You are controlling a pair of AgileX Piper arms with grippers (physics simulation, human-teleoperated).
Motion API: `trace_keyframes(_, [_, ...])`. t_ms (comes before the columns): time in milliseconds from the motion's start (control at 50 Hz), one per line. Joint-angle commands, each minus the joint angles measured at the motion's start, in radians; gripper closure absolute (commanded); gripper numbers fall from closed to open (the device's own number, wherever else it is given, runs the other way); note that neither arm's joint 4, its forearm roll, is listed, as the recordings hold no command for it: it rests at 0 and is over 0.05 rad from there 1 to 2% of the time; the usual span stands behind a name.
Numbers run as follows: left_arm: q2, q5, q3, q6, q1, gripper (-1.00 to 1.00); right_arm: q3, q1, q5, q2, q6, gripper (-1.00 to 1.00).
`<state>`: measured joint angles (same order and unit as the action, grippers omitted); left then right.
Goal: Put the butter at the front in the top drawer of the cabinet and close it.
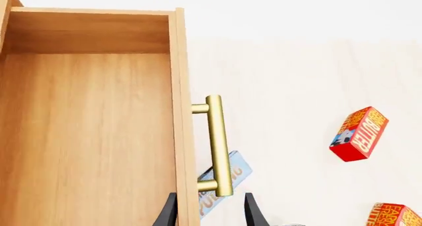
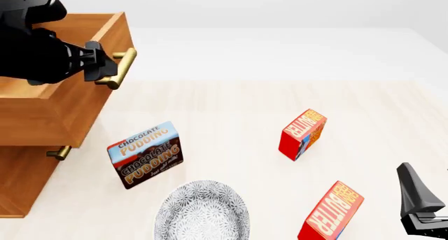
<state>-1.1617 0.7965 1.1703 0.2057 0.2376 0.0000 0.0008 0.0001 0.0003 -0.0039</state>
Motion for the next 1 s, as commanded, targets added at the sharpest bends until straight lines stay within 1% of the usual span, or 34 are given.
trace_keyframes(20, [-0.029, -0.016, 0.010, 0.005, 0.066, -1.00, 0.000, 0.000, 0.000, 0.001, 0.001, -1.00])
trace_keyframes(60, [-0.035, -0.019, 0.010, 0.003, 0.069, -1.00, 0.000, 0.000, 0.000, 0.001, 0.001, -1.00])
trace_keyframes(100, [-0.050, -0.034, 0.010, 0.040, 0.135, -1.00, 0.000, 0.000, 0.000, 0.001, 0.001, -1.00])
trace_keyframes(160, [-0.055, -0.034, 0.013, 0.029, 0.128, -1.00, 0.000, 0.000, 0.000, 0.001, 0.001, -1.00])
trace_keyframes(340, [-0.067, -0.038, 0.018, 0.026, 0.152, -1.00, 0.000, 0.000, 0.000, 0.001, 0.001, -1.00])
trace_keyframes(520, [-0.099, -0.044, 0.045, 0.018, 0.191, -1.00, 0.000, 0.000, 0.000, 0.001, 0.001, -1.00])
trace_keyframes(540, [-0.097, -0.046, 0.046, 0.028, 0.200, -1.00, 0.000, 0.000, 0.000, 0.001, 0.001, -1.00])
trace_keyframes(780, [-0.069, 0.017, 0.099, -0.024, 0.166, -1.00, 0.000, 0.000, 0.000, 0.001, 0.001, -1.00])
trace_keyframes(880, [-0.043, 0.083, 0.163, -0.056, 0.144, -1.00, 0.000, 0.000, 0.000, 0.001, 0.001, -1.00])
trace_keyframes(1000, [-0.027, 0.131, 0.207, -0.086, 0.133, -1.00, 0.000, 0.000, 0.000, 0.001, 0.001, -1.00])
